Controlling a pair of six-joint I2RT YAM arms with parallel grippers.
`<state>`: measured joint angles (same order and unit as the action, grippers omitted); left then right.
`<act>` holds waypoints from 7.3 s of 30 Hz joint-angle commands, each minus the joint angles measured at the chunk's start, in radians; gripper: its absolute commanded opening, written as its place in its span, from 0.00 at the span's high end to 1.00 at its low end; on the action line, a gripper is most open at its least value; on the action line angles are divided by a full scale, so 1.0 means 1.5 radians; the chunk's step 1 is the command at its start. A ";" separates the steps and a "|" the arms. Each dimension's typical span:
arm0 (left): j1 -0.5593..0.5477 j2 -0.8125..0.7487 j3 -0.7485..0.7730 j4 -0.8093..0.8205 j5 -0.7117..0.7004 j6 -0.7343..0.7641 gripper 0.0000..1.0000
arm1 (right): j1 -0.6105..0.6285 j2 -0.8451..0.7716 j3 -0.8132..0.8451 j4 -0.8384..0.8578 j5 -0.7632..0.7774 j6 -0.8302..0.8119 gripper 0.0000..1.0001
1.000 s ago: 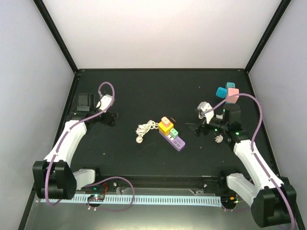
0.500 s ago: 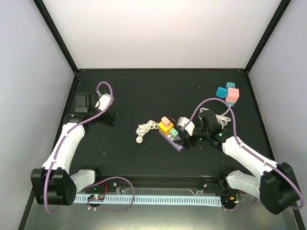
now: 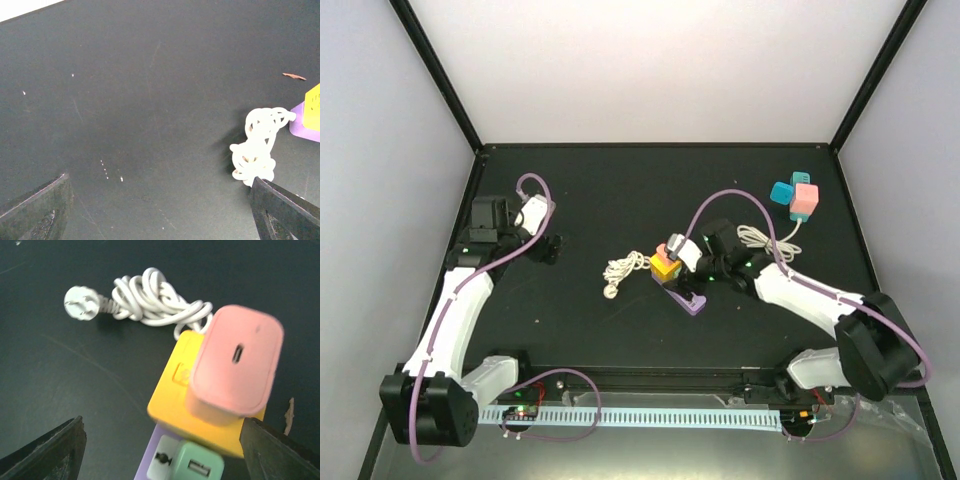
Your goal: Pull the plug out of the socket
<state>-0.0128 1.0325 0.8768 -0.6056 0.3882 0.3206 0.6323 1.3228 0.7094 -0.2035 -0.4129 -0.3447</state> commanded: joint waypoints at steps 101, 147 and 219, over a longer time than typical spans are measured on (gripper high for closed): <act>-0.295 0.029 -0.088 0.243 0.046 -0.109 0.02 | 0.152 0.170 -0.089 0.533 0.204 0.168 0.16; -0.391 0.191 -0.029 0.275 -0.082 -0.149 0.67 | 0.154 0.307 -0.089 0.662 0.183 0.176 0.52; -0.159 0.058 0.080 0.030 -0.088 -0.014 0.80 | 0.154 0.392 -0.011 0.534 0.239 0.178 0.40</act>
<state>-0.3222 1.1259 0.9215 -0.4305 0.2592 0.2447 0.8749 1.8812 0.7227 0.7738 -0.1143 -0.0685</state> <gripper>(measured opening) 0.454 0.663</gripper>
